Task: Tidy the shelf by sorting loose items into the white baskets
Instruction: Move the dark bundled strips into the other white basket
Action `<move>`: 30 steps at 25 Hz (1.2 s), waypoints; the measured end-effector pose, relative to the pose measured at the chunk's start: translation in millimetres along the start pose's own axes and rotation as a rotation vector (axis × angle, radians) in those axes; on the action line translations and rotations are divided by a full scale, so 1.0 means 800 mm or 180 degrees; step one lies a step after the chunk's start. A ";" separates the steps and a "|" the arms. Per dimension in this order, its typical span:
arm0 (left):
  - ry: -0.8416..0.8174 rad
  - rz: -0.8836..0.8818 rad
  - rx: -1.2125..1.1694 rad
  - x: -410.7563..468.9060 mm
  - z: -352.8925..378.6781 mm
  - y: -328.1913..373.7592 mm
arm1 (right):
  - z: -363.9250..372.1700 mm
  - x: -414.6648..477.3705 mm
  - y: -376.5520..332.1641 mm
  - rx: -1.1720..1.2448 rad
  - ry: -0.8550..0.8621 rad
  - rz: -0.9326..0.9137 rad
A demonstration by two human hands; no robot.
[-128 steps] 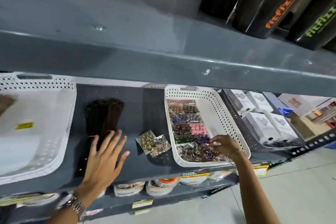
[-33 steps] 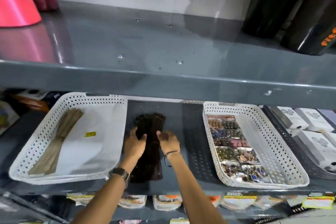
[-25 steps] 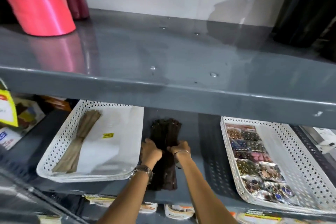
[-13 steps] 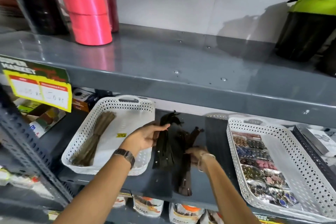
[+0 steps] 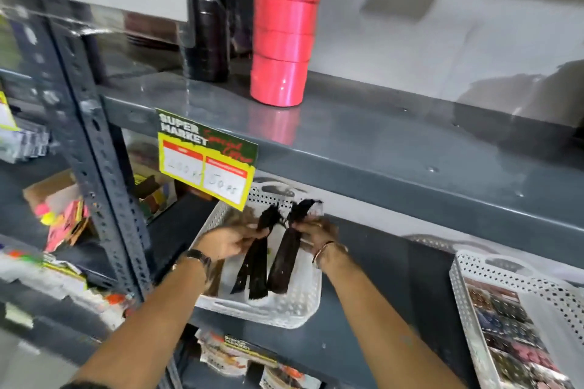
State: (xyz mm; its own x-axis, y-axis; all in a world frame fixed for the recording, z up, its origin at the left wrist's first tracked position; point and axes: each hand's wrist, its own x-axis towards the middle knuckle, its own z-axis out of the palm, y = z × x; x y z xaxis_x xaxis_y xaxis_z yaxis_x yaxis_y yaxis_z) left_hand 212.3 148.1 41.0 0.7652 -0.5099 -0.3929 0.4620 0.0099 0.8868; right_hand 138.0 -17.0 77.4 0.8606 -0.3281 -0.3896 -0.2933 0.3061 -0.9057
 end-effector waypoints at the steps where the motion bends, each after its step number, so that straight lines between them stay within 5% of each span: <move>1: 0.0109 -0.0095 0.0136 0.006 -0.013 -0.016 | 0.012 0.007 0.020 -0.0219 0.0133 0.0024; 4: 0.0688 -0.0077 0.1164 0.010 -0.020 -0.051 | 0.021 0.025 0.063 -0.1554 0.0675 -0.0270; 6: 0.1127 0.0549 0.2552 0.013 -0.024 -0.059 | 0.016 0.024 0.071 -0.2924 0.0766 -0.0417; 8: 0.0853 0.1068 0.4513 0.011 -0.027 -0.059 | 0.010 0.025 0.084 -0.4099 0.0509 -0.0399; 10: 0.0113 0.0885 0.5654 0.012 -0.023 -0.067 | 0.013 0.022 0.099 -0.4775 0.0033 -0.0462; 13: -0.0466 0.0277 0.5835 0.020 -0.018 -0.076 | 0.019 0.023 0.114 -0.4752 -0.0405 -0.0244; 20: -0.0353 0.0668 0.6287 0.024 -0.021 -0.061 | 0.016 0.028 0.118 -0.4132 -0.0284 0.0029; 26: 0.0676 0.1290 0.6843 0.000 -0.004 -0.047 | 0.024 0.015 0.106 -0.4391 0.0002 -0.0266; 30: 0.1061 0.1394 0.6244 -0.007 -0.006 -0.054 | 0.022 0.010 0.110 -0.4683 0.0005 -0.0298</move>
State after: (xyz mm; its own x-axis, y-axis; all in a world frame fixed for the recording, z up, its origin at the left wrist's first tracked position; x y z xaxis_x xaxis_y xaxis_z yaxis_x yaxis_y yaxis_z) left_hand 190.4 154.7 3.8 0.8094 -0.5842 0.0588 -0.5704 -0.8062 -0.1572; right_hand 126.3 22.7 -2.8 0.8996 -0.2964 -0.3206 -0.3885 -0.8786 -0.2777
